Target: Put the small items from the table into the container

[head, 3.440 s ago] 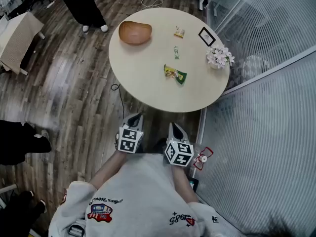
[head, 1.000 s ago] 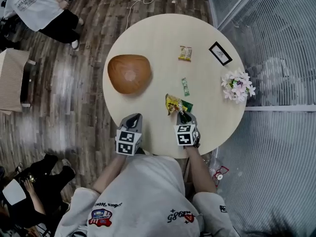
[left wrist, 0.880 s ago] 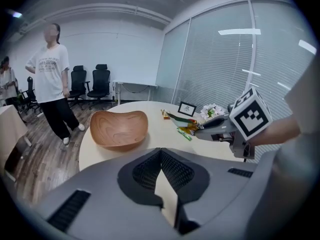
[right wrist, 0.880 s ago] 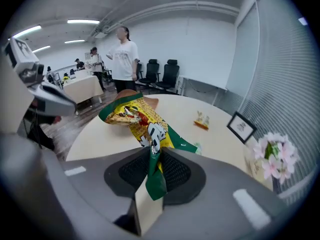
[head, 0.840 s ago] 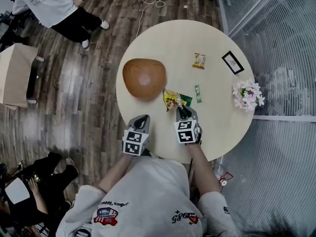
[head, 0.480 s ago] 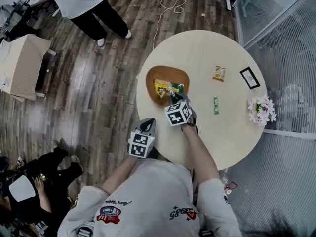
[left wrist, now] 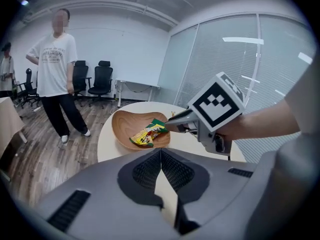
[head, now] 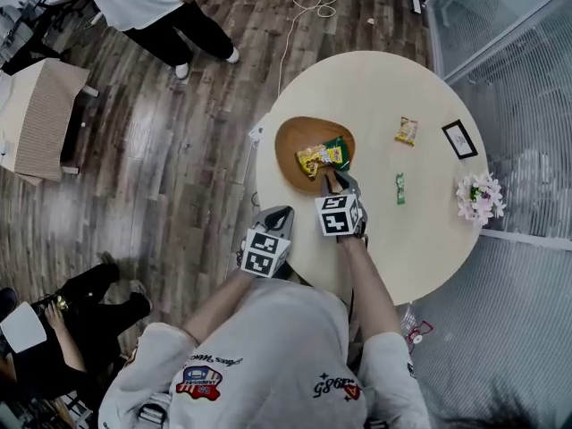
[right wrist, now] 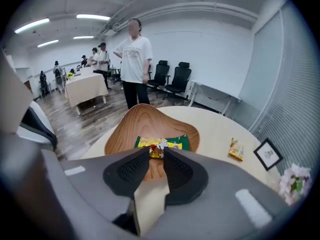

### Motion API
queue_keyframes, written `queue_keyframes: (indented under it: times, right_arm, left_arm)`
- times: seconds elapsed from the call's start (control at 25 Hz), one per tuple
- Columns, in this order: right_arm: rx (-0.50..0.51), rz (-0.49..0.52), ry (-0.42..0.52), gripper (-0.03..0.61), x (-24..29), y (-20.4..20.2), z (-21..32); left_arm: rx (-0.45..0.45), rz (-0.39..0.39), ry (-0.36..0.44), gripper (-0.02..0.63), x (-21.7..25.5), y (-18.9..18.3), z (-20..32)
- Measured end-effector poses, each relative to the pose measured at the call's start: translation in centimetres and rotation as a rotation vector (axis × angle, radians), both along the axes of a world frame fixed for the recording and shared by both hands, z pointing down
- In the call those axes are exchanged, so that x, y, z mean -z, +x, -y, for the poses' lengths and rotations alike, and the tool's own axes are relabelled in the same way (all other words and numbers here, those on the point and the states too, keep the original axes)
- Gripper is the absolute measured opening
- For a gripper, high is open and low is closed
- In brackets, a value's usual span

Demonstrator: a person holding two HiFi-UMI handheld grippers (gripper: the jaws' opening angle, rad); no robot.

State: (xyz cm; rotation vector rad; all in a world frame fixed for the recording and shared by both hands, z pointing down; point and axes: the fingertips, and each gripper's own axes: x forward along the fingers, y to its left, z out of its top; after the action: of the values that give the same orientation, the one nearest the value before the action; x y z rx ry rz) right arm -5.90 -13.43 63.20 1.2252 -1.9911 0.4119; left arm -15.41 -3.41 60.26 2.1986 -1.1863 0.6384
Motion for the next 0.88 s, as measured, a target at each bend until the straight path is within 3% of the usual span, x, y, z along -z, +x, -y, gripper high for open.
queue_keyframes:
  times: [0.08,0.2,0.32,0.6,0.88]
  right_arm:
    - [-0.08,0.059,0.009,0.079,1.1,2.4,-1.0]
    - [-0.204,0.174,-0.002,0.002,1.8,6.4,-3.8]
    - [-0.314,0.246,-0.015,0.002,1.3,10.1,-6.7]
    - [-0.47,0.243,-0.053,0.002,-0.7,15.7,-11.5]
    - [-0.497,0.235,-0.062,0.002,-2.1,18.5,-11.5]
  left_arm:
    - [-0.042,-0.008,0.011,0.008,0.1,1.3,0.5]
    - [-0.095,-0.019,0.022,0.008,0.2,3.4,1.1]
    - [-0.136,-0.021,0.028,0.008,-0.2,5.6,1.7]
    - [-0.232,-0.011,0.045,0.008,-0.9,9.6,2.4]
    - [-0.225,-0.016,0.03,0.007,-1.1,11.0,3.0]
